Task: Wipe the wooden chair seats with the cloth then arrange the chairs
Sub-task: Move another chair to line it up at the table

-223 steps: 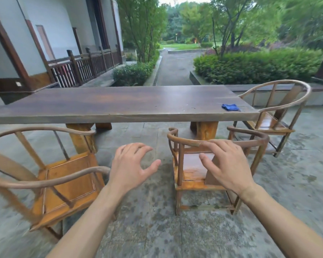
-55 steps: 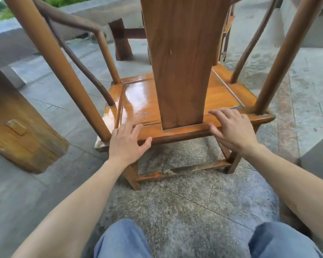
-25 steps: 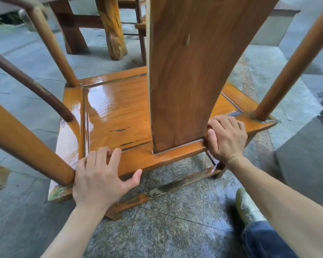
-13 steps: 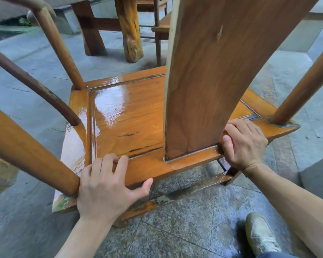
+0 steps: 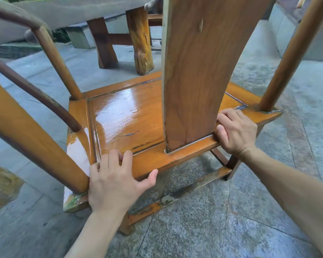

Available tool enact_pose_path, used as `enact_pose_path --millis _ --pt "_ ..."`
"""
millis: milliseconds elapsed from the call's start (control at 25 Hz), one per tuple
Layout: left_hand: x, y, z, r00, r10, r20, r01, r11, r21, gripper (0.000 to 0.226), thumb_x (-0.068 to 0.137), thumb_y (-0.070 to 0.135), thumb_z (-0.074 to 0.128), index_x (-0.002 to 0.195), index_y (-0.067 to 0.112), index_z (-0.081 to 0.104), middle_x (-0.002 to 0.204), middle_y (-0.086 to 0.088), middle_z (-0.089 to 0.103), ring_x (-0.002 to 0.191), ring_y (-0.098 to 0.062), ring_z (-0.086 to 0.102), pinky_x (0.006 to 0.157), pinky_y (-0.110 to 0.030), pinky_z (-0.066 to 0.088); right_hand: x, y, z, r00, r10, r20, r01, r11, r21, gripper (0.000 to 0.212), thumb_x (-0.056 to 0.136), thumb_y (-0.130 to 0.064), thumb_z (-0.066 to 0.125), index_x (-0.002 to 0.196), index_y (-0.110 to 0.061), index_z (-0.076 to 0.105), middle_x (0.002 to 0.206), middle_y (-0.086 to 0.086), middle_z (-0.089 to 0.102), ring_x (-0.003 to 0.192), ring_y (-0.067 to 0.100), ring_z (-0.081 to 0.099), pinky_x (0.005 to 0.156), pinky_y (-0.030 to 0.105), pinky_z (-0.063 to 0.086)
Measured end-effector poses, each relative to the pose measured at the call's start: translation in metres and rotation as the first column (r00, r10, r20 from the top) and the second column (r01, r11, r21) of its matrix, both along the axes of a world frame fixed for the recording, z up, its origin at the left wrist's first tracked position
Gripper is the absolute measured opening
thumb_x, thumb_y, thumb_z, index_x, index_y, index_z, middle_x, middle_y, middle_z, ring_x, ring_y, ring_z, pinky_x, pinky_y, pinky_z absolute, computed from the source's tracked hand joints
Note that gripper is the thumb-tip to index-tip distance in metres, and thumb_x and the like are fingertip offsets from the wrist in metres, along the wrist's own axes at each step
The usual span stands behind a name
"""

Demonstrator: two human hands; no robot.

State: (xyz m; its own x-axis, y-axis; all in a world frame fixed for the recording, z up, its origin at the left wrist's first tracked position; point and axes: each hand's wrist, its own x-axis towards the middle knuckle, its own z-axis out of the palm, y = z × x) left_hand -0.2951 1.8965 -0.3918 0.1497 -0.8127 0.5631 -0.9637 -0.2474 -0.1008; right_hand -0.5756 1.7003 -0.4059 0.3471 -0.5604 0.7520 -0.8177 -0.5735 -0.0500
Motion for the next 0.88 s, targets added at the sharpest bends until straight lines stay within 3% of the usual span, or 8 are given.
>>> enact_pose_path --millis 480,880 --pt "-0.034 -0.08 0.0 0.985 0.165 0.042 -0.165 0.986 0.006 0.069 0.082 0.079 0.039 0.085 0.013 0.059 0.087 -0.008 0.054 0.079 -0.029 0.052 0.062 -0.037 0.038 0.0 -0.125 -0.002 0.983 0.18 0.019 -0.181 0.983 0.016 0.031 0.091 -0.032 0.038 0.095 -0.019 0.065 0.098 0.005 0.066 0.083 0.032 0.06 0.069 0.037 0.044" --pt "-0.07 -0.171 0.001 0.933 0.36 0.021 -0.361 0.932 0.026 0.073 0.078 0.078 0.043 0.094 0.01 0.066 0.091 -0.012 0.057 0.081 -0.032 0.056 0.067 -0.041 0.046 0.016 -0.259 -0.002 0.933 0.359 0.025 -0.359 0.933 -0.003 0.034 0.092 -0.034 0.038 0.094 -0.018 0.068 0.096 0.005 0.066 0.082 0.03 0.059 0.069 0.037 0.045"
